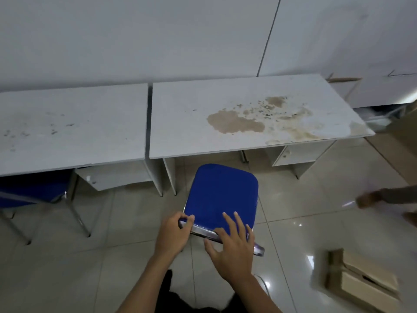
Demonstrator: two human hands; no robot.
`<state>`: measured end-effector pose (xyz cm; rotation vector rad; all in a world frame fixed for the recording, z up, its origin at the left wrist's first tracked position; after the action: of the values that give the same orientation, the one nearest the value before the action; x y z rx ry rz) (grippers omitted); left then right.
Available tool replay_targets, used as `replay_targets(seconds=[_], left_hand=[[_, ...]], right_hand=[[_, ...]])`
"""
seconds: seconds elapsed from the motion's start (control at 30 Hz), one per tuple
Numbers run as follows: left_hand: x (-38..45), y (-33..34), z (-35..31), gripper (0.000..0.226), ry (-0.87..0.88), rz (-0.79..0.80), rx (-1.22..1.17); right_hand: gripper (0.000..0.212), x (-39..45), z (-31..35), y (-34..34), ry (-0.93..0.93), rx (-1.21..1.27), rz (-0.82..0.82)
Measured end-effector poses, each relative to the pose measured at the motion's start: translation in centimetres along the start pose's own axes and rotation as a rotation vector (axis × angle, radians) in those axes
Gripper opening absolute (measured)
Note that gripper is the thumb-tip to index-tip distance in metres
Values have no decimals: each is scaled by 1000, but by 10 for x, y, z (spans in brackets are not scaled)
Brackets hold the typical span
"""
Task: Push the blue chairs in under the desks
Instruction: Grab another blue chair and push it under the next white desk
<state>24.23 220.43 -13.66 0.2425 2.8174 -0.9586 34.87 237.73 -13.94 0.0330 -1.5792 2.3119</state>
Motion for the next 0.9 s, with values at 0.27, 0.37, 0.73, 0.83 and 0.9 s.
replay_targets(seconds=[0.27,0.37,0.73,0.83,0.9], left_hand=[[-49,57,-31,29,-27,-119,-22],[-60,81,-48,38,-56,-91,-37],[-69,123,-87,106,-248,41,-93],[-60,123,-88,101,-289,16,-99],[-55,124,-85,97,-287,-4,-112]], right_hand=[[39,14,-75,-26,-182,56,0],[47,23,-103,-42,-247,20,22],[82,20,-156,-71,277,89,187],[73,26,-153,-72,310,193,244],[67,31,-155,-72,314,259,257]])
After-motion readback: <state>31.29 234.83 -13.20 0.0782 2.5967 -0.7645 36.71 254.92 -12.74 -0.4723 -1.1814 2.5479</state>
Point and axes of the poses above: each hand's wrist, its own x-axis towards the middle knuckle, its own y-axis out of the palm, z = x × y, the point moved 3 cm from there along x, towards the middle knuckle, and after that the axes turned 1 degree about -x, right-handed, at the moved point
